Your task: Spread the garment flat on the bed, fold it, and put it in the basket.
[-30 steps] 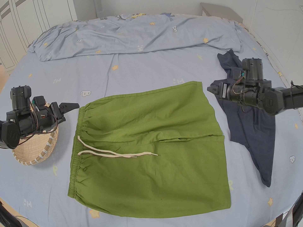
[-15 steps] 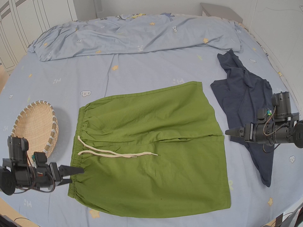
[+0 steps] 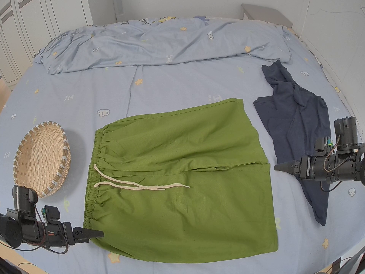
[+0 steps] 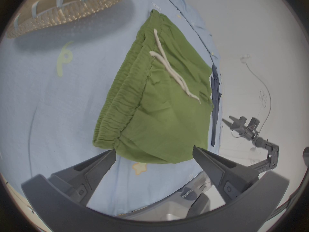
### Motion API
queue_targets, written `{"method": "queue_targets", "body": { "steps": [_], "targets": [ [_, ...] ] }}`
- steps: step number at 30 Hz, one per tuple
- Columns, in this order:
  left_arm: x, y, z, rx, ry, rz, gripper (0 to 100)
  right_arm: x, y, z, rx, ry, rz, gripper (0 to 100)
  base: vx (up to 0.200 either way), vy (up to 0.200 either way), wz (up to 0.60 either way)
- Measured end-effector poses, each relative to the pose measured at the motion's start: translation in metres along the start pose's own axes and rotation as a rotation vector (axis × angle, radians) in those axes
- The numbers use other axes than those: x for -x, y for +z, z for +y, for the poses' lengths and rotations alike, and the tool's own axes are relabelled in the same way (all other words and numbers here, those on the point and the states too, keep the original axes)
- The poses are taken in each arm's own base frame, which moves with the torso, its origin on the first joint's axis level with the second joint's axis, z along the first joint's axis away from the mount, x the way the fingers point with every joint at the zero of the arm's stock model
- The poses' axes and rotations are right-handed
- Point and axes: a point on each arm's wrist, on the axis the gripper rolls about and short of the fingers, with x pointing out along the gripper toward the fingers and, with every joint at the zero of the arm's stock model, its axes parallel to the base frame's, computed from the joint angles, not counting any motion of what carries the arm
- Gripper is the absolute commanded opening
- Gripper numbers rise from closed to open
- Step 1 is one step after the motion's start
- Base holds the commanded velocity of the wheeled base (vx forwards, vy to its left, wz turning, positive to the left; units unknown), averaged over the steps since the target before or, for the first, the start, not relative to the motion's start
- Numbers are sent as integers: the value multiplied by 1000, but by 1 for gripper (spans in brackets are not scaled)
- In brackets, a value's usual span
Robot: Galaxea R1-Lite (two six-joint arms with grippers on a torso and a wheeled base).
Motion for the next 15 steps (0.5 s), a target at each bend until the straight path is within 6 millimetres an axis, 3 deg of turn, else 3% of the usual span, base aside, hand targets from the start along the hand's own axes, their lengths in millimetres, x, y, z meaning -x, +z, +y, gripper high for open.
{"method": "queue_targets", "body": {
  "steps": [8, 15],
  "targets": [
    [-6, -2, 24, -44, 45, 48, 100, -2, -3, 4, 11, 6, 12, 100, 0, 0, 0],
    [-11, 4, 32, -18, 34, 53, 100, -4, -7, 7, 20, 15, 28, 100, 0, 0, 0]
  ]
}}
